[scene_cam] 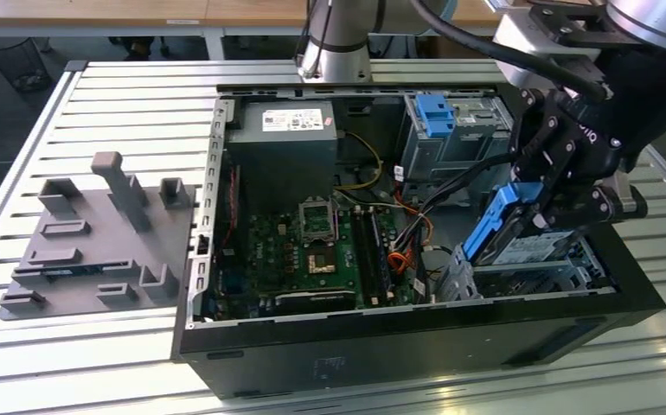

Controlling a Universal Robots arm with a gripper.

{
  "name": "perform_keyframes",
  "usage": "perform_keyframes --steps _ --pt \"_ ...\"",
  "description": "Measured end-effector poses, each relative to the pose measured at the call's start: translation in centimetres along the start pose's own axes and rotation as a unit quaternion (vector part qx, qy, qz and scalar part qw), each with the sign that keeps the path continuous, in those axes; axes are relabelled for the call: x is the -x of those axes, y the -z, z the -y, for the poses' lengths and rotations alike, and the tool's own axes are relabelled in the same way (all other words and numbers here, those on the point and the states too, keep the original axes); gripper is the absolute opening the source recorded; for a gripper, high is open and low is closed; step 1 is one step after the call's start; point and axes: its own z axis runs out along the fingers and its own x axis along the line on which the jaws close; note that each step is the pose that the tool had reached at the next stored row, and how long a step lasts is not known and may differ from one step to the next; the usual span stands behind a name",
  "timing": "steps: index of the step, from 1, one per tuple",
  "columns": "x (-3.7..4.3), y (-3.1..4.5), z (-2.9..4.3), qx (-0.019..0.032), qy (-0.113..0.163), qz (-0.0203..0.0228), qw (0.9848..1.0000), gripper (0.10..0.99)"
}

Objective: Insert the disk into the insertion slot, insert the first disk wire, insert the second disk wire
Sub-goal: 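Insert the disk into the insertion slot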

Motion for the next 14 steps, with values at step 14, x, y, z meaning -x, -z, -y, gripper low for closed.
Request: perform_keyframes --steps 14 --pt "-0.01 -1.35 0.02 0.0000 0.000 0.0000 1.0000 0.365"
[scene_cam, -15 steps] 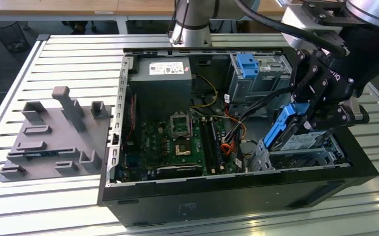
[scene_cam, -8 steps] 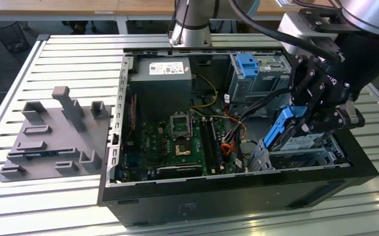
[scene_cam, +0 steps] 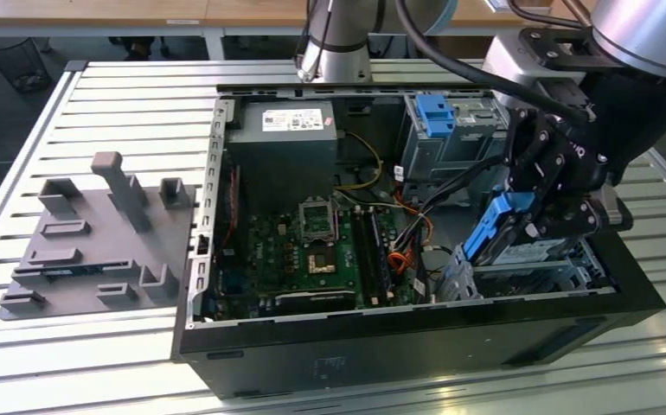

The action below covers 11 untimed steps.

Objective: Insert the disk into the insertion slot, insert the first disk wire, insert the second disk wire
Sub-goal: 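Insert the disk into the insertion slot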

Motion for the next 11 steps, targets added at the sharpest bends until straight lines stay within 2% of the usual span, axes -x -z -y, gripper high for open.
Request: perform_keyframes --steps 11 --pt "-0.01 -1.21 0.03 0.0000 0.000 -0.0001 1.0000 0.365"
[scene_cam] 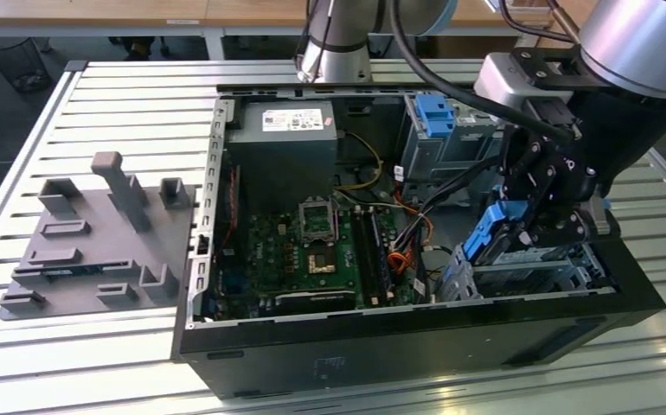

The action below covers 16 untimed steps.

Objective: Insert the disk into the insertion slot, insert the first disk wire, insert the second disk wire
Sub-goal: 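Insert the disk into the insertion slot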

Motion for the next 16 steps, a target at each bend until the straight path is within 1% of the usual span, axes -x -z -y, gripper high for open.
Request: perform_keyframes --steps 5,15,16 --pt "0.00 -0.37 0.01 0.0000 0.000 0.0000 1.0000 0.365" --pt "-0.01 -0.84 0.03 0.0000 0.000 0.0000 1.0000 0.376" --pt "-0.01 -0.87 0.03 0.0000 0.000 -0.0001 1.0000 0.439"
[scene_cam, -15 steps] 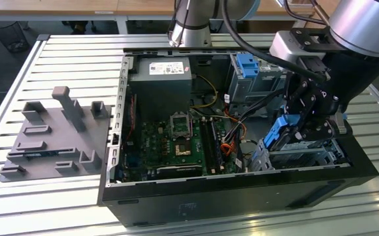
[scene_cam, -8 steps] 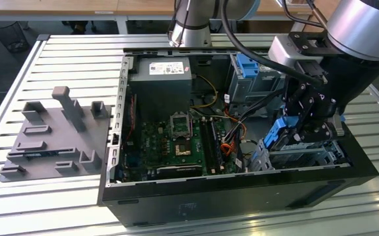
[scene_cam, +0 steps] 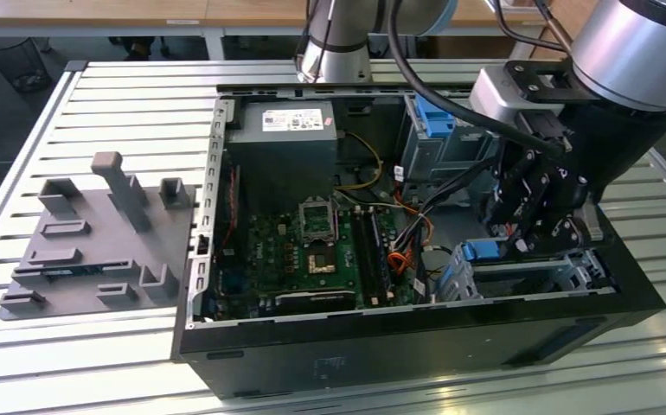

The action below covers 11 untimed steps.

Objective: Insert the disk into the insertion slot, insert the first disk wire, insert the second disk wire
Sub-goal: 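Insert the disk into the insertion slot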

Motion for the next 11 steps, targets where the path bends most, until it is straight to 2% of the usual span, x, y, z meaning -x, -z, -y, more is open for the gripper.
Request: perform_keyframes --steps 5,6,7,9,10,11 --pt "0.00 -0.25 0.01 0.0000 0.000 0.0001 1.0000 0.427" --pt "0.00 -0.30 0.01 0.0000 0.000 0.0001 1.0000 0.365" --pt "0.00 -0.35 0.01 0.0000 0.000 0.0001 1.0000 0.365" --pt "0.00 -0.44 0.02 0.0000 0.000 0.0001 1.0000 0.243" --pt "0.01 -0.48 0.01 0.0000 0.000 0.0001 1.0000 0.243" --pt "0.01 -0.53 0.02 -0.0001 0.000 0.0001 1.0000 0.184"
